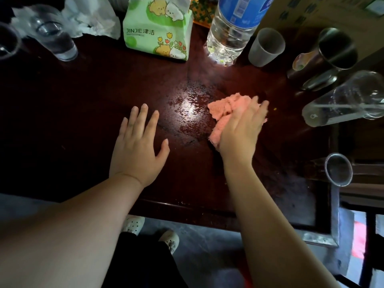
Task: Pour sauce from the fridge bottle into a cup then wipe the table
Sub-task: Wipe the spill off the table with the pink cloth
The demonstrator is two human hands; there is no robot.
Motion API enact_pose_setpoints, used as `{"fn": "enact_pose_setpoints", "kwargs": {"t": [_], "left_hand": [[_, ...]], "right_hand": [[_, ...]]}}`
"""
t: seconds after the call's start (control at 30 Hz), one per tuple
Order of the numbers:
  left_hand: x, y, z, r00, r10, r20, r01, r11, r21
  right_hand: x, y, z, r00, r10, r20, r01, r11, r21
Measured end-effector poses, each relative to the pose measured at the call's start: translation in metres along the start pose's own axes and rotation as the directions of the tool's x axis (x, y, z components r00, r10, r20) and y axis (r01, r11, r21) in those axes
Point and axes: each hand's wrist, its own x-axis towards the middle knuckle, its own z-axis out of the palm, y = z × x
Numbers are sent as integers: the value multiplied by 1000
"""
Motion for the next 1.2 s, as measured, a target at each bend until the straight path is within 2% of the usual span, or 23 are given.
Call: {"fn": "enact_pose_setpoints", "kwargs": {"t": [0.07,0.2,0.3,0.4,0.47,0.6,0.73,0.87,0.93,1.0,1.13,1.2], "left_hand": [[0,0,0,1000,-1,4,1,1000,3],[0,0,0,1000,1,6,-1,1000,-6],[0,0,0,1000,-1,8,1,1000,-12],[0,1,-1,1000,-13,13,13,1000,-12],[0,1,-1,1000,-16,16,16,1000,-2],[-1,1,-1,1000,-4,26,3,1000,25],[-1,1,-1,1000,-9,24,9,1000,21],[-1,1,-1,1000,-3,16,4,1000,-16],[-1,1,0,1000,-1,13,1,1000,-22],[0,0,0,1000,-1,10,1,1000,-10],[0,-1,0,1000,-1,15,1,1000,0],[0,-1,0,1000,3,17,-3,1000,-1]], "right_hand": [[-3,4,-6,999,-35,-35,35,999,-5],[2,7,5,993,-69,92,83,984,-158],[6,0,14,999,-25,39,34,965,-258],[18,-16,27,997,47,-62,-61,969,-239],[31,-26,33,998,43,-38,-51,974,-220],[48,-28,24,977,-175,121,191,972,-136],[32,-31,12,854,-445,270,444,893,66],[7,-18,2,747,-562,354,565,818,107],[-1,-4,-6,733,-576,362,590,803,84],[-2,12,-17,774,-526,351,558,830,15],[22,30,-28,924,-301,236,318,948,-33],[39,25,-20,960,-233,156,244,968,-56]]}}
